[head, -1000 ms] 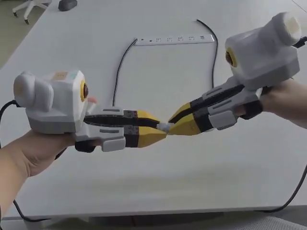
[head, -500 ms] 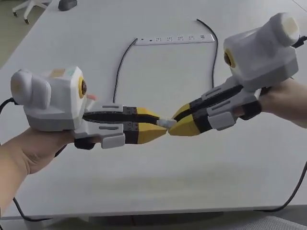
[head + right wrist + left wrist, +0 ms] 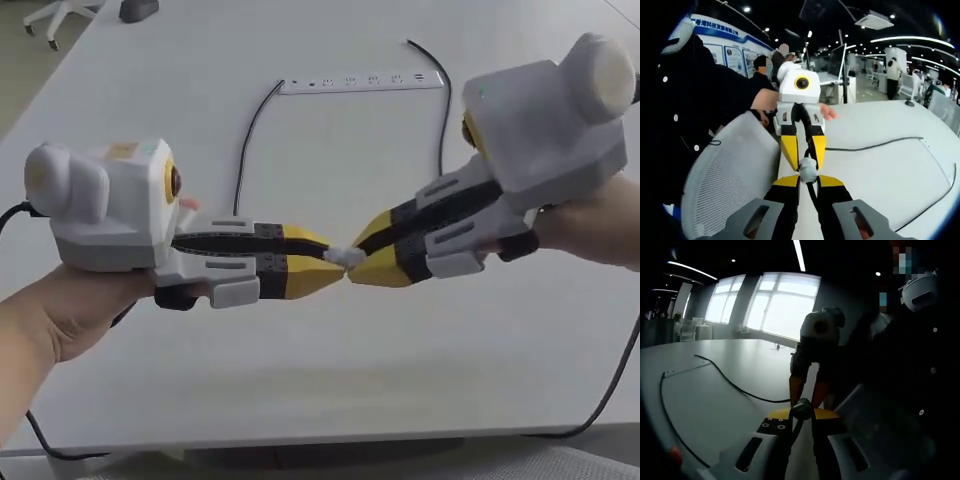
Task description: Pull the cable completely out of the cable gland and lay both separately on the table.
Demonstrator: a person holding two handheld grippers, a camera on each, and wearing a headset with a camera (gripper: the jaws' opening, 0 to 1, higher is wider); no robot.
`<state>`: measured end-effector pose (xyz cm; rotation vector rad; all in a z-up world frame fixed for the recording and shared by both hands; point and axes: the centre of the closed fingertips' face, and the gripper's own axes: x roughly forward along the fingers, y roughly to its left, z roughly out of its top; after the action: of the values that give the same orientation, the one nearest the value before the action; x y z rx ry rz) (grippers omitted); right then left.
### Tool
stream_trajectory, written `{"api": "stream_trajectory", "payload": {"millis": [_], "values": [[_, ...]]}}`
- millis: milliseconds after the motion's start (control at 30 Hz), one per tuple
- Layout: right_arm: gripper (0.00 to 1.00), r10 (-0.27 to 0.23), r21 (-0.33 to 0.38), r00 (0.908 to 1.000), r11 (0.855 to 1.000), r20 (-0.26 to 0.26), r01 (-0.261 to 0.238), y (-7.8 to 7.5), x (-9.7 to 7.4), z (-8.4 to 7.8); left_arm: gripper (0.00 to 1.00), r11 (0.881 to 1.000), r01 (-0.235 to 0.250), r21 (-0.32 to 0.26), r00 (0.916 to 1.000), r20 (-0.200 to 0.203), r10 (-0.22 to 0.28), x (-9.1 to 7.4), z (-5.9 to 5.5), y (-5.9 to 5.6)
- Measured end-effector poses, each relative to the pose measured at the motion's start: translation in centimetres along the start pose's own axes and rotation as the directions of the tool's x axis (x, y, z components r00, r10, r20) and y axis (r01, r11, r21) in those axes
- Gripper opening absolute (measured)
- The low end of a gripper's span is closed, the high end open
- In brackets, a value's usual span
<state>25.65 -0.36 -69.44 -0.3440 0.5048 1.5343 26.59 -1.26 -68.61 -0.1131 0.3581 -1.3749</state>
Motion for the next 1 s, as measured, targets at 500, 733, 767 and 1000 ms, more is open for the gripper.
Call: {"api": "stream_trajectory", "payload": {"millis": [500,733,767,1000], "values": [[0.08,-0.052,-0.137,0.9982,0.989,-0.03,0.048,0.6,0.2,-0.1,0.15,1.0,-0.006,-0.004,1.0,-0.007,0.006,0.1,-0.2,-0.2],[0.08,-0.058,-0.142,0.9978,0.989,-0.032,0.052,0.3,0.0,-0.2,0.15,1.0,-0.005,0.001,0.9999,-0.009,0.005,0.2,-0.2,-0.3],[0.08,-0.058,-0.142,0.9978,0.988,-0.031,0.053,0.3,0.0,-0.2,0.15,1.0,-0.007,0.002,0.9999,-0.009,0.007,0.2,-0.2,-0.2],[0.1,-0.099,-0.184,0.9939,0.979,-0.048,0.088,-0.5,-0.5,-0.8,0.15,1.0,-0.015,0.012,0.9998,-0.01,0.015,0.1,-0.1,-0.1]]}}
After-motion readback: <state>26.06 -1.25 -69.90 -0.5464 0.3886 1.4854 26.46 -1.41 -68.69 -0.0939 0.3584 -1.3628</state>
